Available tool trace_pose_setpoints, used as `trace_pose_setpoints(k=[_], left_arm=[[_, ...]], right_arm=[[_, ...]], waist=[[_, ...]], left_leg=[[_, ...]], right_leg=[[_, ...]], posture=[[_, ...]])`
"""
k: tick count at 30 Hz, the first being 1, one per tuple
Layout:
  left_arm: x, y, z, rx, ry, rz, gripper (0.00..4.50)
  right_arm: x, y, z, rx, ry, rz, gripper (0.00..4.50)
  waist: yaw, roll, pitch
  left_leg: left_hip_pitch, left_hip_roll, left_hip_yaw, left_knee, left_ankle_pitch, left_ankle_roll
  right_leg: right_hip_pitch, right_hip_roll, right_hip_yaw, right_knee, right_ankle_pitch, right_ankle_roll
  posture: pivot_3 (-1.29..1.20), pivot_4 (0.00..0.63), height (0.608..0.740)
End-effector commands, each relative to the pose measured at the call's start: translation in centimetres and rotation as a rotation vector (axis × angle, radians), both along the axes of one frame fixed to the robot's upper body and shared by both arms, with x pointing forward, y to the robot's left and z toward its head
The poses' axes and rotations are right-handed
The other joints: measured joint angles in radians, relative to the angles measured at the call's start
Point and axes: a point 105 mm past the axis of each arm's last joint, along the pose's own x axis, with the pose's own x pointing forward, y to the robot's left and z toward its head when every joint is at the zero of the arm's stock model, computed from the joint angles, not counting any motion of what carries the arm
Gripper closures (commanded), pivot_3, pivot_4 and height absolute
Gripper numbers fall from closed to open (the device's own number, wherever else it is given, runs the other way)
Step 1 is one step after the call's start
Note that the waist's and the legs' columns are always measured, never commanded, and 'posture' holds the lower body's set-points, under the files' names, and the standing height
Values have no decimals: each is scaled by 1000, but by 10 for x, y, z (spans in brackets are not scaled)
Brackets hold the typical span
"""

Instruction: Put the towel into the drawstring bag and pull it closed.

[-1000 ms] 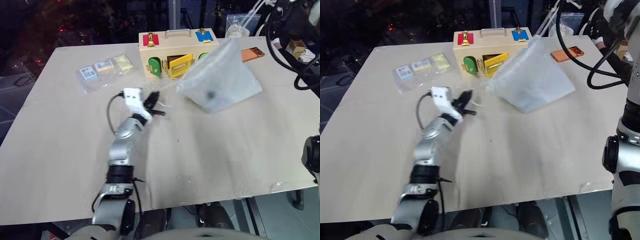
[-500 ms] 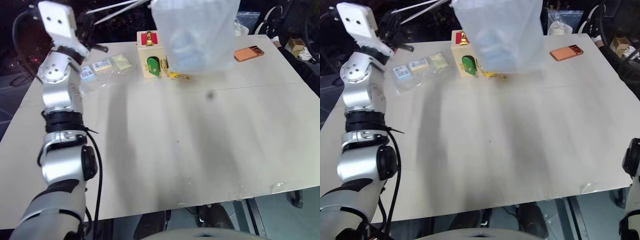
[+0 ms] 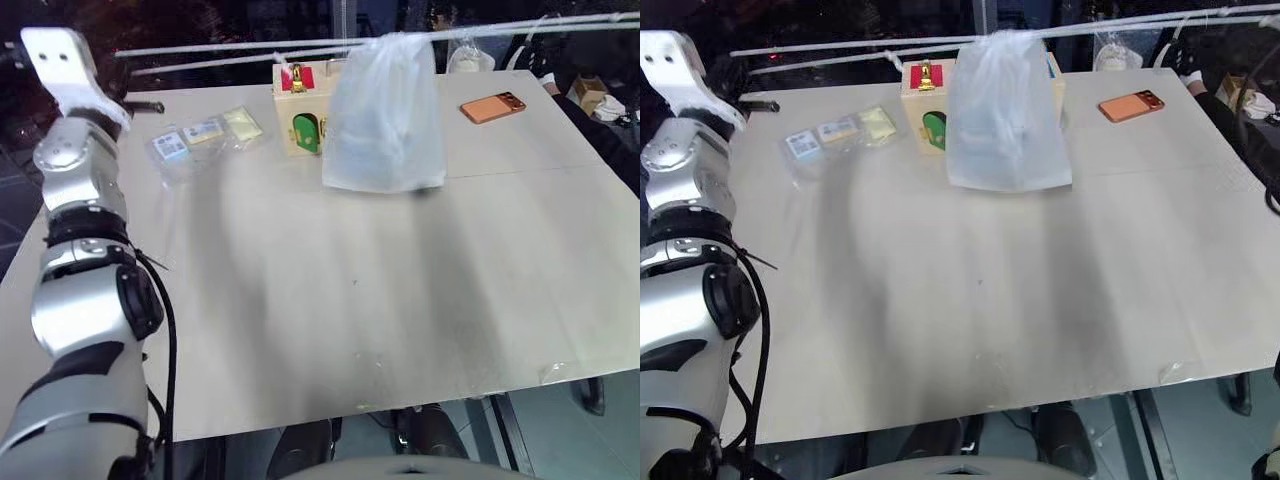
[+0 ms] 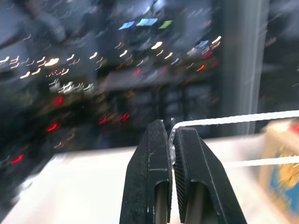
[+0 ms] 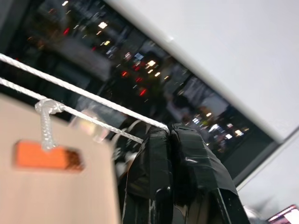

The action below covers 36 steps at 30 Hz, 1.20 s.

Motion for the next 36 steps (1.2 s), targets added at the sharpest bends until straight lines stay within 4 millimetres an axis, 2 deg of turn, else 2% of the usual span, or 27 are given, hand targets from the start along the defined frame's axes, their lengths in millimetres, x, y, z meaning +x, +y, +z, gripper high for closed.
trace_pose_setpoints(k=[1, 3, 4, 6, 8, 9, 12, 13, 15, 17, 18, 19, 20, 21, 24, 25, 27, 28, 31, 34, 36], left_arm=[[-14, -11, 20, 26, -72, -184, 4461], [-16, -27, 14, 7, -55, -323, 4461], [-17, -36, 8, -5, -40, -395, 4461], [-17, -63, -18, -4, 42, -529, 4461], [-17, -92, -54, 33, 150, -606, 4461], [-18, -106, -82, 32, 220, -627, 4461], [-29, -134, -136, 27, 357, -678, 4461], [-32, -145, -153, 31, 399, -693, 4461], [-39, -164, -179, 68, 453, -724, 4461], [-42, -172, -187, 53, 457, -736, 4500], [-47, -176, -191, 57, 467, -761, 3828], [-54, -180, -195, 64, 477, -791, 3558], [-60, -181, -197, 66, 489, -814, 3023], [-65, -181, -198, 60, 497, -825, 2748], [-83, -167, -203, 59, 537, -819, 1564], [-87, -161, -205, 52, 551, -803, 1011], [-95, -153, -209, 58, 576, -792, 338], [-98, -149, -212, 60, 587, -782, 63], [-102, -142, -207, 42, 548, -747, 63], [-111, -149, -190, 9, 478, -787, 63], [-117, -150, -179, 0, 434, -793, 63]], right_arm=[[-16, 42, 11, 113, 34, 362, 4500], [-29, 78, -3, 92, 127, 570, 4500], [-36, 92, -18, 92, 202, 647, 4500], [-52, 120, -61, 101, 409, 804, 4500], [-67, 141, -111, 116, 632, 901, 4500], [-72, 152, -142, 107, 749, 915, 4500], [-85, 173, -193, 86, 904, 940, 4500], [-85, 180, -203, 100, 908, 951, 4500], [-71, 181, -217, 155, 877, 895, 4500], [-61, 176, -236, 122, 869, 825, 3864], [-62, 173, -245, 104, 882, 811, 3545], [-64, 171, -252, 100, 889, 799, 3135], [-66, 167, -256, 106, 891, 786, 2557], [-69, 164, -258, 112, 890, 780, 2217], [-95, 165, -268, 132, 968, 834, 1062], [-105, 166, -275, 119, 1008, 848, 510], [-112, 165, -284, 105, 1021, 826, 0], [-108, 164, -285, 118, 979, 787, 0], [-96, 162, -282, 107, 860, 708, 0], [-84, 166, -262, 173, 691, 680, 0], [-86, 169, -250, 199, 622, 692, 0]], waist=[[-8, 0, 0], [-14, 0, 0], [-16, 0, 0], [-14, 0, 0], [-6, 0, -3], [-5, 0, -3], [-1, 0, -3], [-2, 0, -3], [-3, -1, -2], [7, -1, -2], [12, -1, -2], [17, -1, -2], [19, -1, -3], [20, -1, -3], [19, 0, -3], [19, 0, -3], [18, 0, -3], [17, 0, -3], [18, 0, -3], [21, 0, -3], [24, 1, -3]], left_leg=[[0, 0, 0, 0, 0, 0], [0, 1, 0, 0, 0, 0], [0, 2, 0, 0, 0, 0], [1, 2, -1, 0, 0, 1], [2, 2, -3, 2, -2, 4], [4, 2, -5, 3, -3, 5], [2, 1, -3, 11, -5, 8], [2, 1, -3, 14, -5, 9], [3, 1, -2, 16, -6, 10], [5, 1, -2, 17, -7, 11], [5, 1, -2, 17, -7, 11], [5, 1, -2, 17, -7, 11], [5, 1, -2, 17, -6, 9], [5, 1, -3, 17, -5, 8], [5, 1, -2, 16, -5, 8], [5, 1, -2, 16, -5, 8], [5, 2, -3, 16, -6, 9], [5, 2, -3, 16, -6, 9], [10, 2, -3, 15, -8, 13], [11, 2, -3, 16, -8, 13], [12, 2, -3, 16, -8, 13]], right_leg=[[0, 0, 1, 0, 0, 0], [0, 1, 1, 1, 0, 0], [0, 1, 0, 1, 0, 0], [1, 1, 0, 2, 0, 0], [5, 0, 0, 1, 1, 1], [9, 0, 0, 1, 1, 1], [9, -1, 2, 1, 1, 2], [10, -1, 2, 1, 2, 3], [10, 0, 2, 1, 3, 5], [12, 0, 2, 1, 5, 5], [12, 0, 2, 1, 7, 4], [12, 1, 2, 1, 7, 4], [12, 1, 1, 1, 7, 4], [12, 1, 2, 1, 7, 4], [13, 1, 2, -1, 7, 4], [12, 1, 2, -2, 7, 4], [13, 1, 2, -4, 7, 4], [13, 1, 2, -4, 7, 4], [18, 1, 2, -3, 7, 4], [19, 1, 1, -3, 7, 3], [19, 1, 1, -3, 8, 3]], posture=[[0, 150, 740], [0, 150, 740], [0, 150, 740], [0, 150, 740], [0, 150, 740], [0, 150, 740], [0, 150, 740], [0, 150, 740], [0, 150, 740], [0, 150, 740], [0, 150, 740], [0, 150, 740], [0, 150, 740], [0, 150, 740], [0, 150, 740], [0, 150, 740], [0, 150, 740], [0, 150, 740], [0, 150, 740], [0, 150, 740], [0, 150, 740]])
